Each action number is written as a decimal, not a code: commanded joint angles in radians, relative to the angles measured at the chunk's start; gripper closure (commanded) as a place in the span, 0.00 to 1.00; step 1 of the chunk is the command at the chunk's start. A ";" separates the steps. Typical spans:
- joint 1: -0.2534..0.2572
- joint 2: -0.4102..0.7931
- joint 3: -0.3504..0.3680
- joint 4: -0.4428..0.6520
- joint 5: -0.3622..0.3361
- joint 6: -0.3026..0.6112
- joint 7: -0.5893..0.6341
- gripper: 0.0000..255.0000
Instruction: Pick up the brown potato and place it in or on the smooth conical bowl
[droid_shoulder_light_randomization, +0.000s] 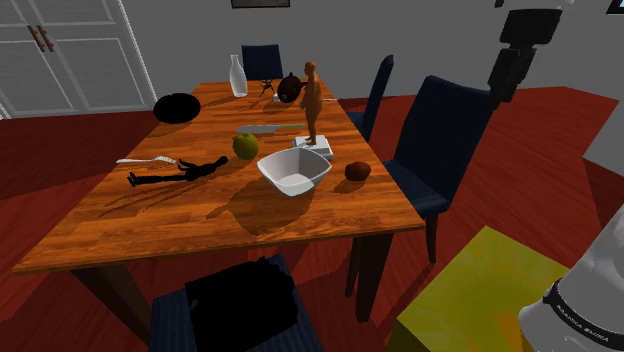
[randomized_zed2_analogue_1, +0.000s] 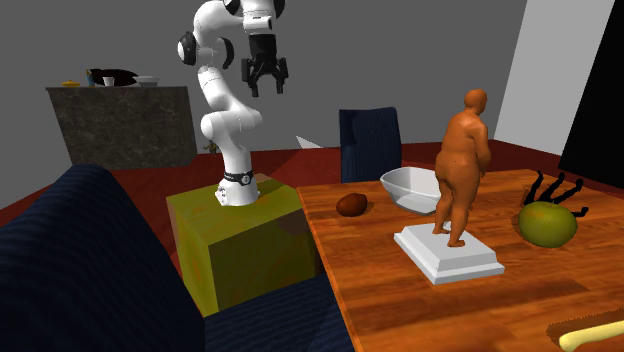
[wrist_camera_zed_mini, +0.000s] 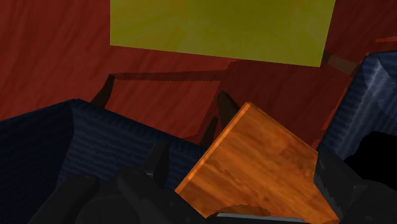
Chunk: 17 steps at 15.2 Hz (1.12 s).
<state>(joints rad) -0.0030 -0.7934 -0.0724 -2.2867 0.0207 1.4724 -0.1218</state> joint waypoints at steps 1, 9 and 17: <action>0.000 0.000 0.000 0.000 0.000 0.000 0.000 0.00; 0.086 0.183 -0.154 -0.056 -0.011 0.266 -0.337 0.00; 0.197 0.459 -0.285 0.007 0.079 0.476 -0.698 0.00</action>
<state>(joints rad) 0.1786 -0.3761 -0.3417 -2.2895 0.0820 1.9191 -0.7668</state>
